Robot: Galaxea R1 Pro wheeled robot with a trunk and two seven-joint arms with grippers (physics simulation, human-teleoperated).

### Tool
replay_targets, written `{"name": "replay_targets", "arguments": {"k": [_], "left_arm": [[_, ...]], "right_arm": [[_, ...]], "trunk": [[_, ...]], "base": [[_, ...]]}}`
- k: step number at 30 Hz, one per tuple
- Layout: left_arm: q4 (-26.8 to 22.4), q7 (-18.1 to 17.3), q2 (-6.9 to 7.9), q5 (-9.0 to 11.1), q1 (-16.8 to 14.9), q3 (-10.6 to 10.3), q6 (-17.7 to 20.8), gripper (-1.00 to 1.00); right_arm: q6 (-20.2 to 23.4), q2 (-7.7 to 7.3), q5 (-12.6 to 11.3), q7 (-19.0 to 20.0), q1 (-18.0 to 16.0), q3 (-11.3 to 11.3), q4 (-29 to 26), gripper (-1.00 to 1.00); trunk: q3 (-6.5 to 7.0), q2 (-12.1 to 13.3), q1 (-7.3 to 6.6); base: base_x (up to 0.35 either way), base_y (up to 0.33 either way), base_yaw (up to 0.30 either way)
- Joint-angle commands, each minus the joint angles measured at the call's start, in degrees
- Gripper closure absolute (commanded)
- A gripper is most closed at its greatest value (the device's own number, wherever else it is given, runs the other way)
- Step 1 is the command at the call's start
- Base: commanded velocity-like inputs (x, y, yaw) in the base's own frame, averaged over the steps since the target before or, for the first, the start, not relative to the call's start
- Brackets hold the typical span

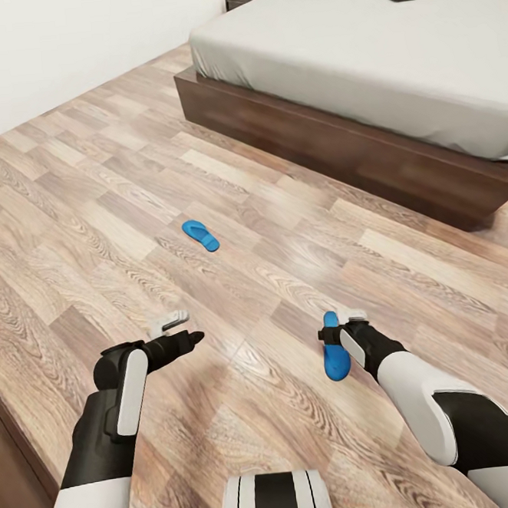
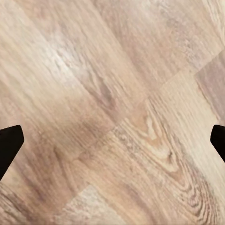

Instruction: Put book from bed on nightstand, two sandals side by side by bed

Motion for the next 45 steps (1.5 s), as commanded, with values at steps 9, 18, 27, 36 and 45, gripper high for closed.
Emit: {"name": "replay_targets", "arguments": {"k": [9,18,27,36,45], "left_arm": [[-0.06,0.52,0.0,0.64,-0.01,0.12,0.24,-1.0],[0.26,0.57,0.04,0.65,0.04,0.16,0.24,-1.0],[0.97,0.6,0.29,0.2,1.23,0.11,0.24,-1.0],[0.93,0.57,0.18,0.48,1.61,0.08,0.24,-1.0],[0.68,0.61,-0.18,0.62,1.59,0.07,0.24,-1.0]], "right_arm": [[0.28,0.05,0.01,-0.14,-0.01,-0.43,-0.14,-1.0],[0.28,0.05,0.0,-0.14,-0.01,-0.43,-0.17,-1.0],[0.23,0.05,0.0,-0.14,0.04,-0.43,-0.27,-1.0],[0.2,0.04,0.0,-0.1,0.09,-0.43,-0.45,-1.0],[0.19,0.03,0.0,-0.07,0.16,-0.43,-0.6,-1.0]], "trunk": [[-2.04,-0.14,0.22],[-2.92,-0.19,0.32],[-2.92,-0.19,0.32],[-2.92,-0.19,0.32],[-4.25,-0.27,0.48]], "base": [[0.0,0.0,0.0],[0.0,0.0,0.0],[0.132,0.0,0.0],[0.097,0.0,0.0],[0.012,0.0,0.0]]}}
